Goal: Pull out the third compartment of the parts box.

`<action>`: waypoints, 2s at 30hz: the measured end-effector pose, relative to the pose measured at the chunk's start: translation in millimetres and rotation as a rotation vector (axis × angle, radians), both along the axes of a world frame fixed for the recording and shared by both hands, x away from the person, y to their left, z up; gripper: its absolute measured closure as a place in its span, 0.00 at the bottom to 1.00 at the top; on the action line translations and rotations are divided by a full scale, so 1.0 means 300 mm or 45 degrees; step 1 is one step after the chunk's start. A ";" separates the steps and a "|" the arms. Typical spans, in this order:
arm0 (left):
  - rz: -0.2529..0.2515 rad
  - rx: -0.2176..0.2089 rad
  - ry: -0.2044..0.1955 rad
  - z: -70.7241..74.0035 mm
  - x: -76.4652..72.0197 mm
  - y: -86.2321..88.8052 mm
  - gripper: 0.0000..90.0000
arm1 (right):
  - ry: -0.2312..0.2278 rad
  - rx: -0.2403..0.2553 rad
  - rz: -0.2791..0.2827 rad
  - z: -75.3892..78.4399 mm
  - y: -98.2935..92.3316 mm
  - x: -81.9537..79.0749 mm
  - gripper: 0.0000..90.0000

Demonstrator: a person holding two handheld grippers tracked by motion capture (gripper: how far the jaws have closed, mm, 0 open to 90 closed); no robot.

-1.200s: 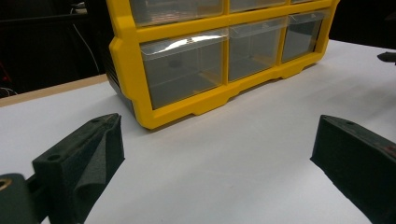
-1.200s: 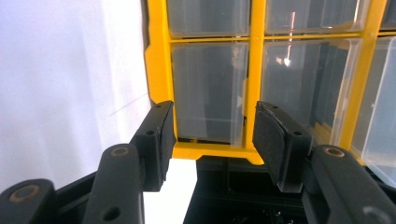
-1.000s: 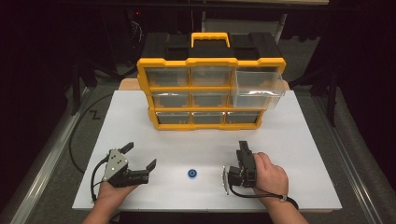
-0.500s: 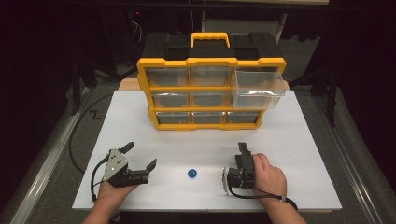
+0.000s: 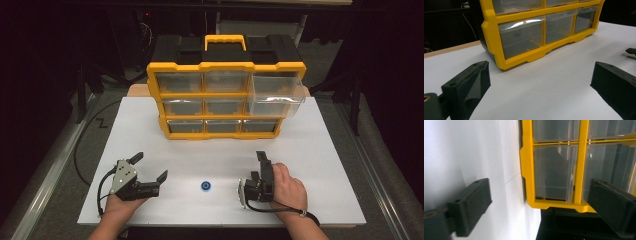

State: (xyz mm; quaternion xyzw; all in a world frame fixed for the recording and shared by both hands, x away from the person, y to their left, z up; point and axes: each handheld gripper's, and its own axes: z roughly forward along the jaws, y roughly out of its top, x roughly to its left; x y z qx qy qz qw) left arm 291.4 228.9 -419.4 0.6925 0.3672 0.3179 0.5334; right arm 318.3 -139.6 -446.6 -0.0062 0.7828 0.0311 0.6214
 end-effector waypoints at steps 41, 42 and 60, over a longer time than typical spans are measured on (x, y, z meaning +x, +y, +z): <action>0.008 -0.003 0.000 0.000 0.002 0.002 0.03 | 0.148 0.424 -0.099 0.037 -0.069 0.046 0.01; 0.009 -0.003 0.000 -0.001 0.003 0.002 0.03 | 0.172 0.466 -0.114 0.038 -0.073 0.046 0.01; 0.028 0.001 0.014 -0.002 0.005 0.002 0.03 | 0.345 0.877 -0.136 0.055 -0.111 0.053 0.01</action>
